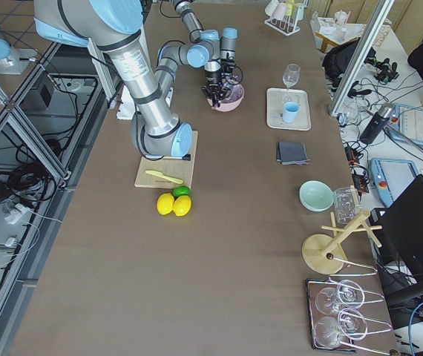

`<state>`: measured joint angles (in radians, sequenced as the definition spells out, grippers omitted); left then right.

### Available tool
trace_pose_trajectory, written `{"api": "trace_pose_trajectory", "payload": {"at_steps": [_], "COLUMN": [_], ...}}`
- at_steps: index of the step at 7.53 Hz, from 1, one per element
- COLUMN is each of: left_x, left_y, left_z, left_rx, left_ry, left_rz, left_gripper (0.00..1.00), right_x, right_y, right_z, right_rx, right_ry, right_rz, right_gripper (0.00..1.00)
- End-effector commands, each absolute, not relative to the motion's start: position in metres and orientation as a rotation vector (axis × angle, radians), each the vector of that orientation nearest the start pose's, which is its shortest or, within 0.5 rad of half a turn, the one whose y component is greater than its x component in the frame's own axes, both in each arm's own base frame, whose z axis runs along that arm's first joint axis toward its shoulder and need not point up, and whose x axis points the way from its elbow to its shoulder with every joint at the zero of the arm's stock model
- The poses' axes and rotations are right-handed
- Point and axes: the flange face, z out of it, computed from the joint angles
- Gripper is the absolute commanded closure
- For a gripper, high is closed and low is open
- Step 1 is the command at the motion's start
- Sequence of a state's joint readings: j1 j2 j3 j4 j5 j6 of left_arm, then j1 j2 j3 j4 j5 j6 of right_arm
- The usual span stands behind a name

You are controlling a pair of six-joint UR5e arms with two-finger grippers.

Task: Put ice in cup with scoop
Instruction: 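Hold the bowl rim with the left gripper while the right scoops ice cubes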

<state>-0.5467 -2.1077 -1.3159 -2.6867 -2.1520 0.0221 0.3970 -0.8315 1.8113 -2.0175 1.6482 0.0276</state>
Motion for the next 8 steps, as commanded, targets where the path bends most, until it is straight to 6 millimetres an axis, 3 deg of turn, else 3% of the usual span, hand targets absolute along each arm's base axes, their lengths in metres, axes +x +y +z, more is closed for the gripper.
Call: {"api": "trace_pose_trajectory", "payload": {"at_steps": [1, 3, 5, 6, 8], "left_x": [0.545, 0.543, 0.542, 0.538, 0.518], "left_y": [-0.433, -0.435, -0.436, -0.439, -0.447], "left_z": [0.332, 0.333, 0.333, 0.334, 0.331], "left_rx": [1.024, 1.020, 1.017, 1.014, 1.012], "left_ry": [1.163, 1.163, 1.163, 1.166, 1.163], "left_rz": [1.251, 1.251, 1.250, 1.253, 1.243], "left_gripper": [0.02, 0.02, 0.02, 0.02, 0.02], "right_x": [-0.521, -0.497, -0.449, -0.434, -0.429], "right_y": [-0.355, -0.345, -0.325, -0.318, -0.318], "right_z": [0.187, 0.194, 0.193, 0.185, 0.174], "right_rx": [0.454, 0.497, 0.544, 0.573, 0.656], "right_ry": [-0.409, -0.440, -0.491, -0.559, -0.647], "right_rz": [-1.128, -1.125, -1.087, -1.001, -0.926], "right_gripper": [1.00, 1.00, 1.00, 1.00, 1.00]}}
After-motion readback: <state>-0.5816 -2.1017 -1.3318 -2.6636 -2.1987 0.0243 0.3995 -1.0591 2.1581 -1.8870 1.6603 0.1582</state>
